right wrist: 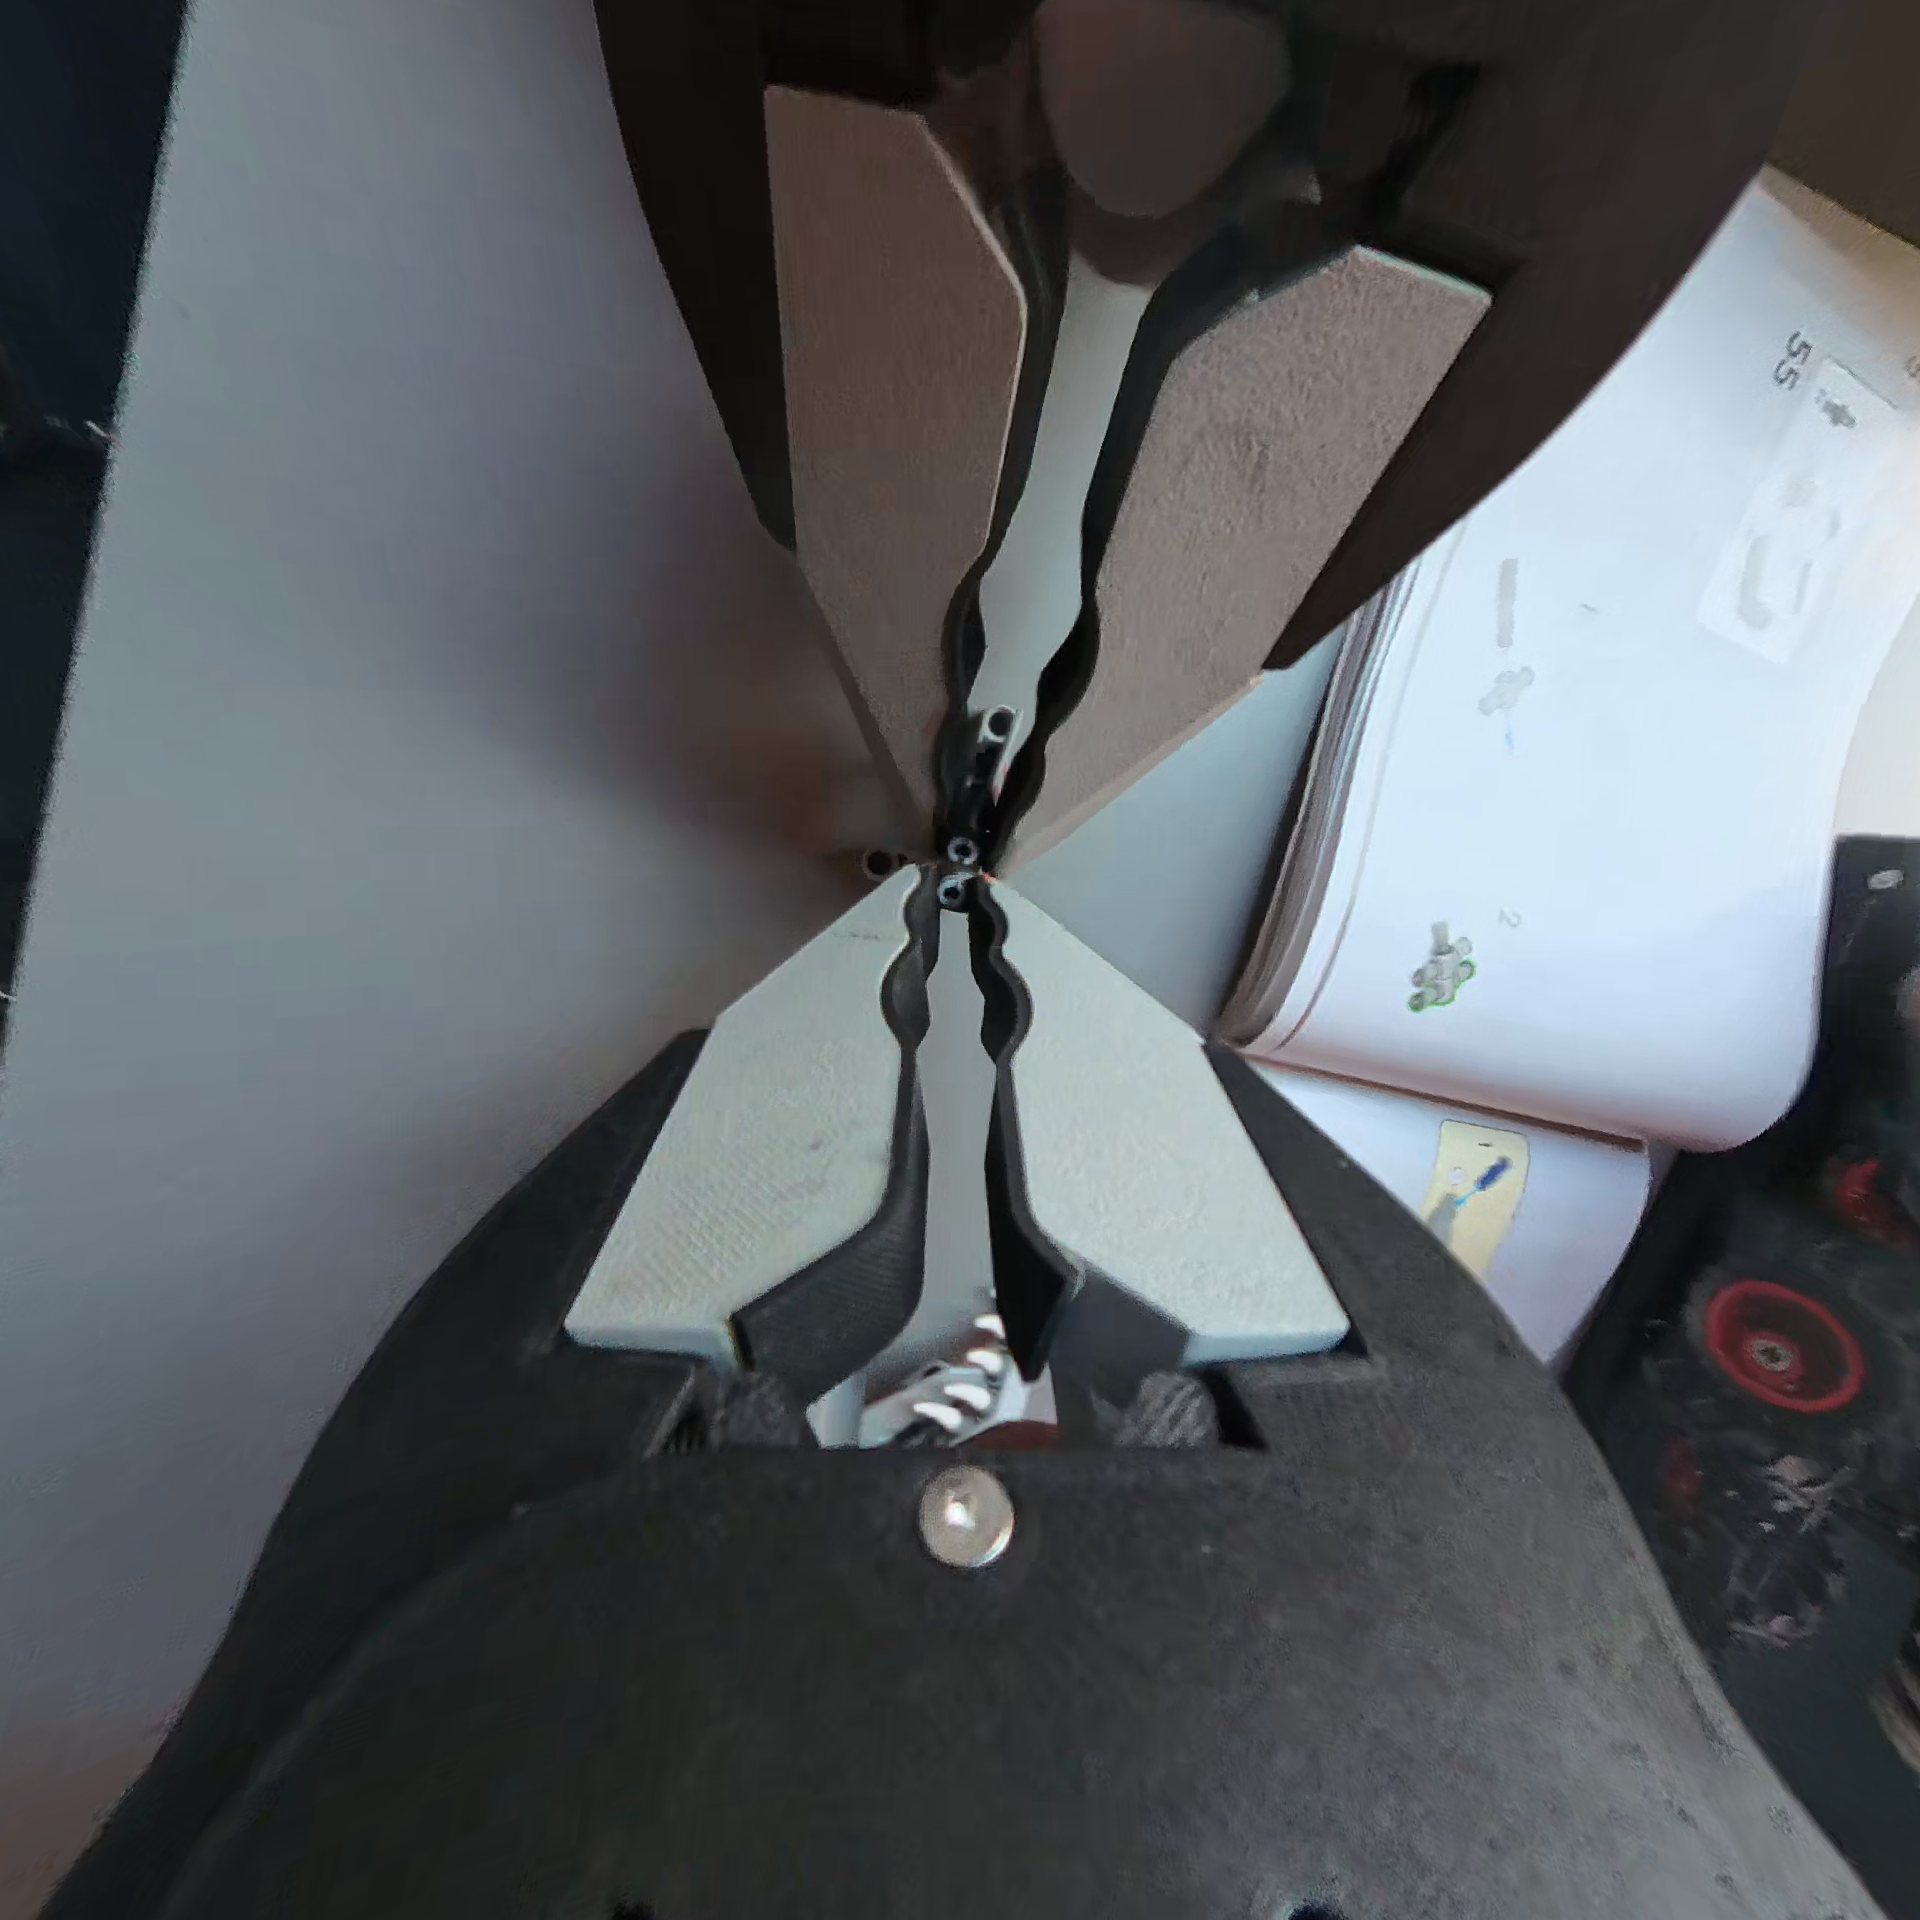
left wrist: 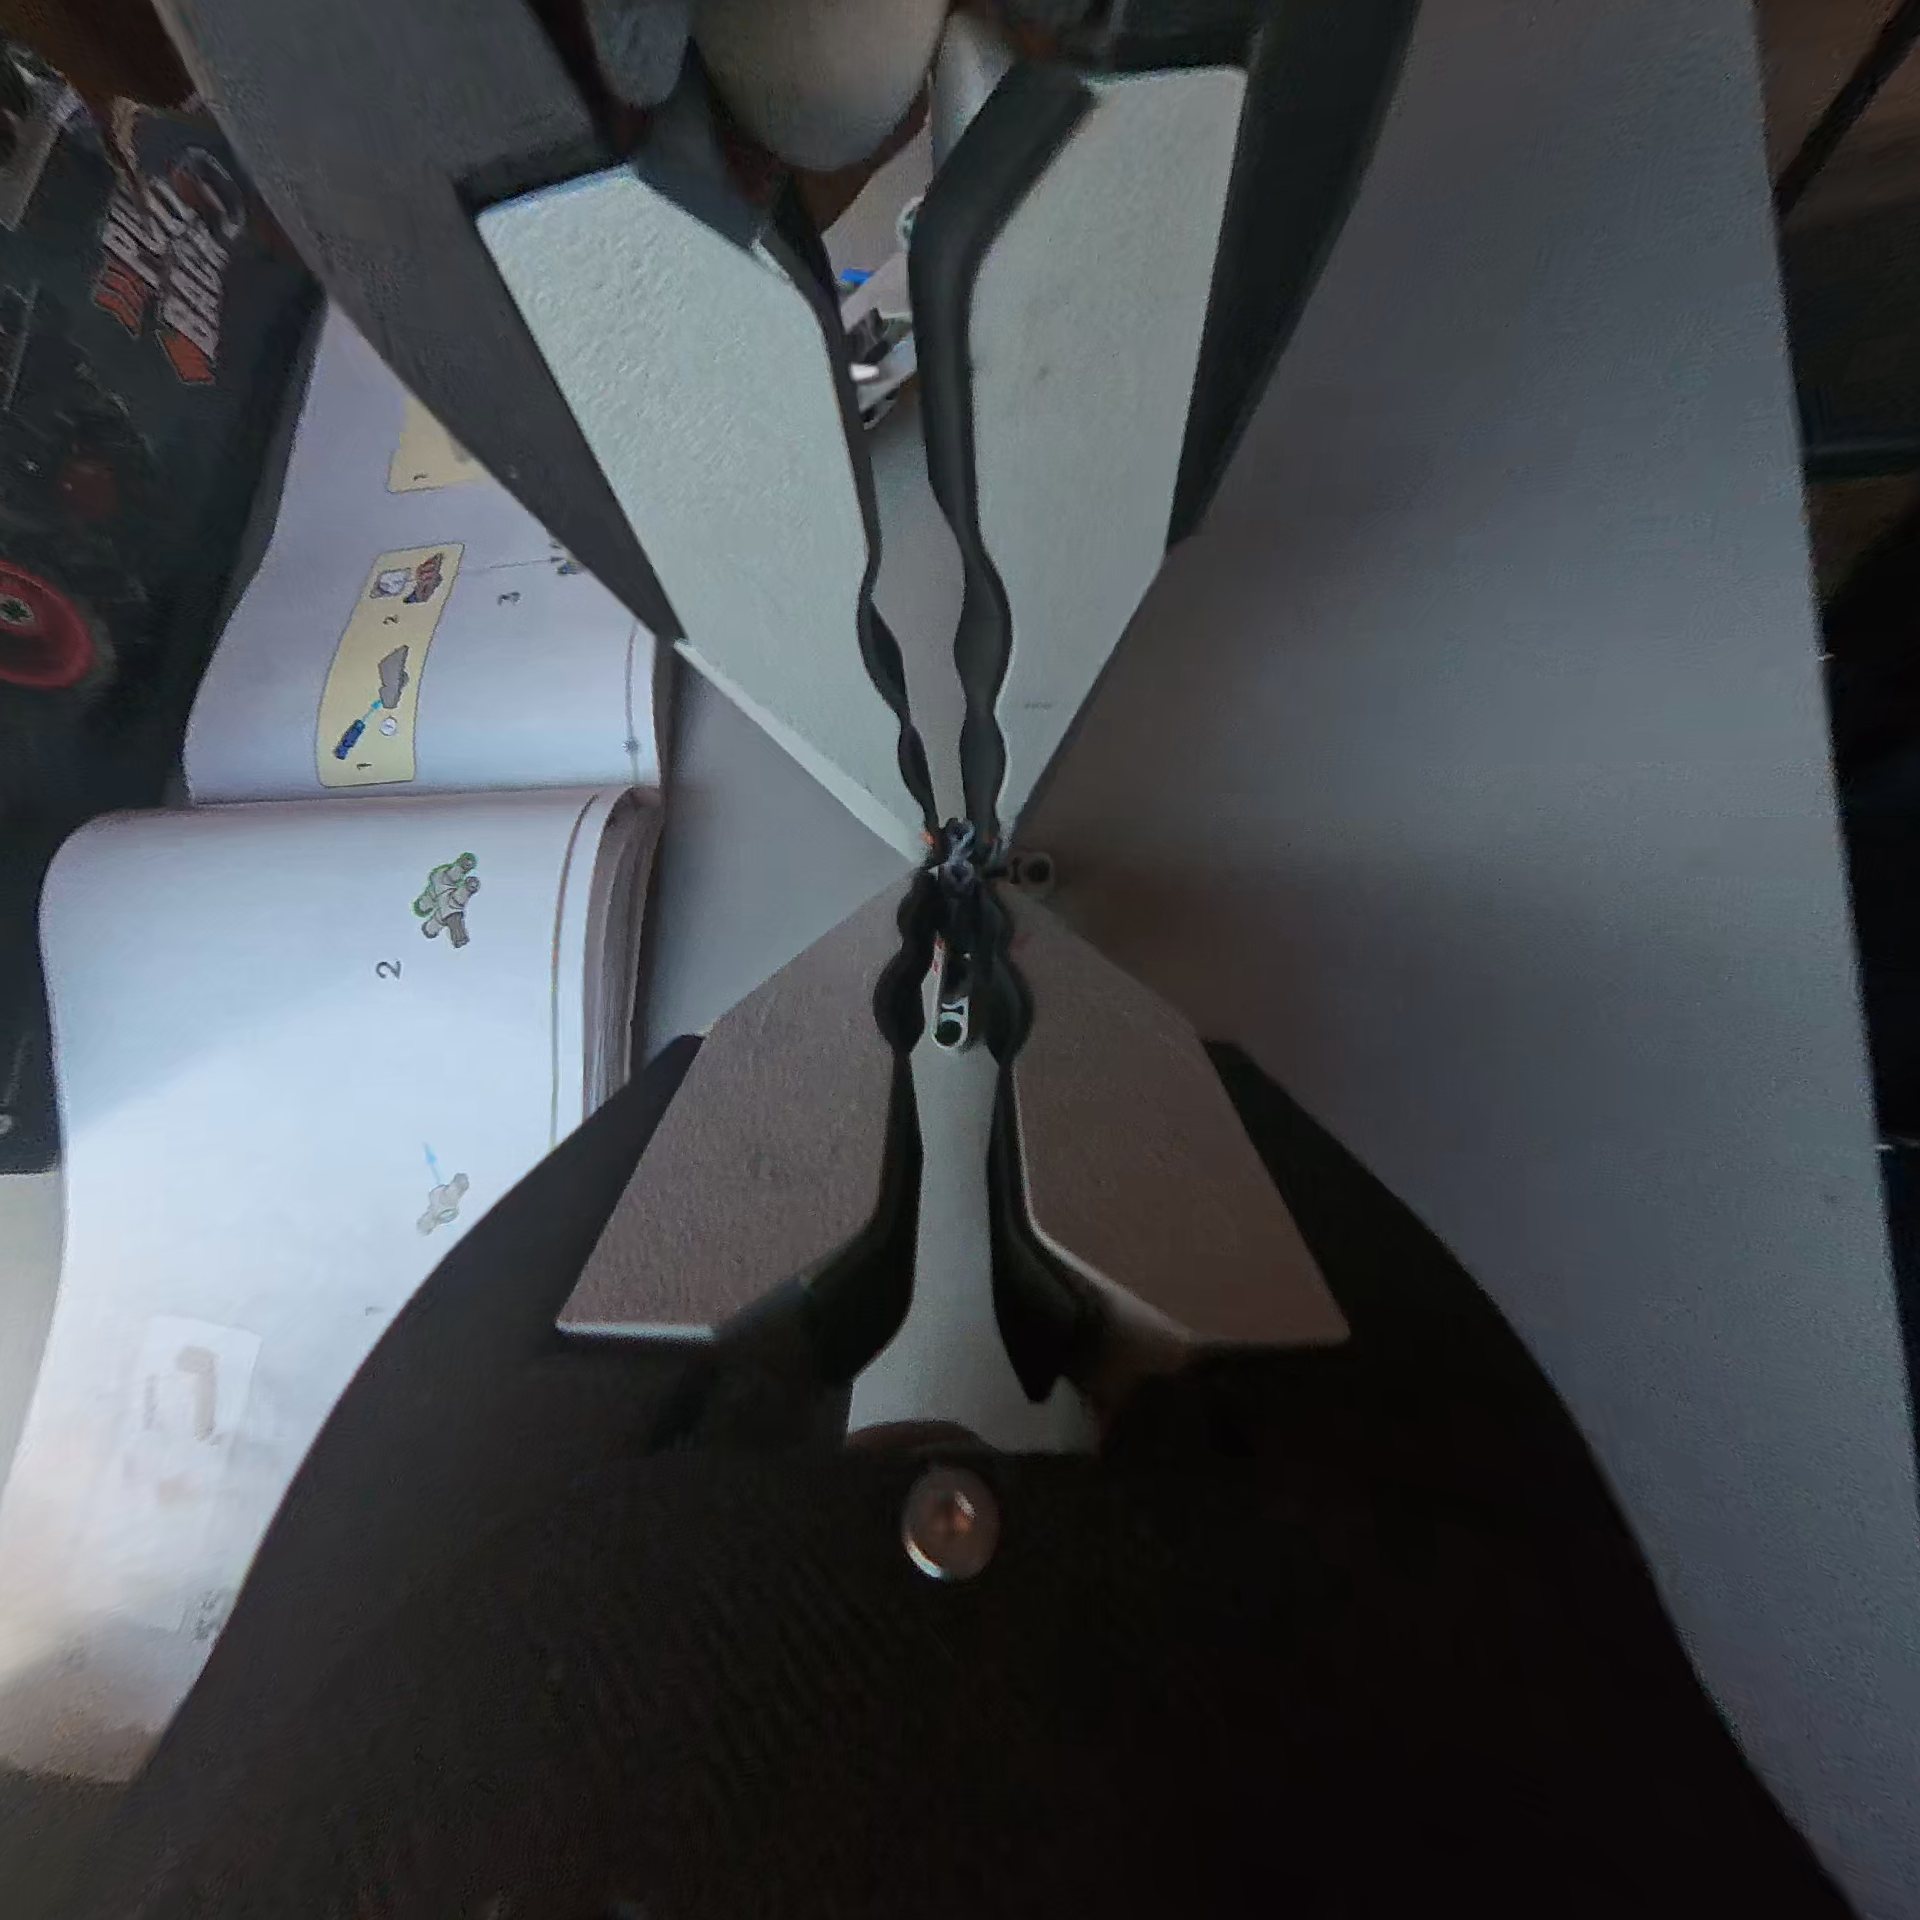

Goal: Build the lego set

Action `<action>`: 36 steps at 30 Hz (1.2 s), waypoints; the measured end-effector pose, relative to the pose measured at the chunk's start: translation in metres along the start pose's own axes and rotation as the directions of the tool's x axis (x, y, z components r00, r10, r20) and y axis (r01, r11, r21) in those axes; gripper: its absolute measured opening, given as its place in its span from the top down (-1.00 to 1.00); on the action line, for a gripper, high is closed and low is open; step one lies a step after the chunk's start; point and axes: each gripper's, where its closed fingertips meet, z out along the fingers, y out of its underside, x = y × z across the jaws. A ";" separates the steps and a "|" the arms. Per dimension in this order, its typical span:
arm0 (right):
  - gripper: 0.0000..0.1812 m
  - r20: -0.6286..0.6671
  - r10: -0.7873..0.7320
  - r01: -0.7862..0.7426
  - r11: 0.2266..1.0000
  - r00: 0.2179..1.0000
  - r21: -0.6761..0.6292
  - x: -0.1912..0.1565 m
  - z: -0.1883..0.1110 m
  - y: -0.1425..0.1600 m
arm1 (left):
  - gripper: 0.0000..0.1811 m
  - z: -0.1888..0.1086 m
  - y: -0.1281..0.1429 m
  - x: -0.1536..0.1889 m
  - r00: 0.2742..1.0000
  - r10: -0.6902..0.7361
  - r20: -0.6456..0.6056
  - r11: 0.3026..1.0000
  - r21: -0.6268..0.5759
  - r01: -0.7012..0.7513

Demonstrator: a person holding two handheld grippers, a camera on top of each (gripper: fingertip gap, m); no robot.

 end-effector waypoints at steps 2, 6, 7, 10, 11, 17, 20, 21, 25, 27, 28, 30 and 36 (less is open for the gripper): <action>0.96 0.016 0.005 -0.005 1.000 1.000 0.002 0.002 0.001 -0.001 | 0.96 -0.001 0.003 -0.001 1.000 -0.009 0.003 1.000 0.005 0.009; 0.96 0.006 0.038 -0.038 0.996 0.999 0.076 0.004 0.002 -0.005 | 0.96 -0.004 0.005 -0.002 0.972 -0.192 -0.138 0.979 0.036 0.199; 0.96 -0.005 0.049 -0.048 0.995 0.999 0.090 0.004 0.002 -0.005 | 0.96 -0.005 0.005 -0.002 0.970 -0.188 -0.156 0.980 0.038 0.196; 0.96 -0.018 0.098 -0.094 0.986 0.995 0.135 0.003 0.002 -0.006 | 0.96 -0.005 0.006 0.000 0.945 -0.222 -0.242 0.971 0.033 0.237; 0.96 -0.005 0.114 -0.112 0.981 0.993 0.157 0.002 0.003 -0.007 | 0.96 -0.006 0.006 0.001 0.928 -0.246 -0.279 0.964 0.032 0.265; 0.96 -0.014 0.159 -0.153 0.967 0.987 0.205 -0.004 0.007 -0.008 | 0.95 -0.004 0.011 0.008 0.927 -0.224 -0.299 0.972 -0.005 0.233; 0.96 0.044 0.238 -0.242 0.945 0.970 0.221 -0.003 0.006 -0.009 | 0.93 -0.004 0.010 0.007 0.941 -0.215 -0.260 0.974 0.011 0.226; 0.96 0.064 0.268 -0.275 0.934 0.961 0.226 -0.003 0.007 -0.009 | 0.91 -0.004 0.010 0.008 0.951 -0.191 -0.242 0.980 0.013 0.200; 0.92 0.064 0.303 -0.309 0.920 0.951 0.241 -0.002 0.011 -0.007 | 0.84 -0.019 0.017 0.007 0.964 -0.183 -0.191 0.983 -0.015 0.183; 0.89 0.022 0.305 -0.301 0.923 0.952 0.240 0.000 0.010 -0.006 | 0.80 -0.027 0.021 0.006 0.961 -0.209 -0.179 0.978 -0.010 0.210; 0.85 0.003 0.302 -0.294 0.926 0.953 0.237 0.001 0.009 -0.005 | 0.83 -0.030 0.021 0.007 0.958 -0.220 -0.184 0.975 -0.001 0.224; 0.79 -0.017 0.299 -0.286 0.927 0.954 0.244 0.003 0.005 -0.006 | 0.86 -0.031 0.022 0.008 0.958 -0.221 -0.180 0.974 0.009 0.227; 0.83 -0.007 0.251 -0.243 0.943 0.968 0.228 0.001 0.001 -0.017 | 0.87 -0.030 0.015 0.009 0.957 -0.224 -0.182 0.973 0.011 0.229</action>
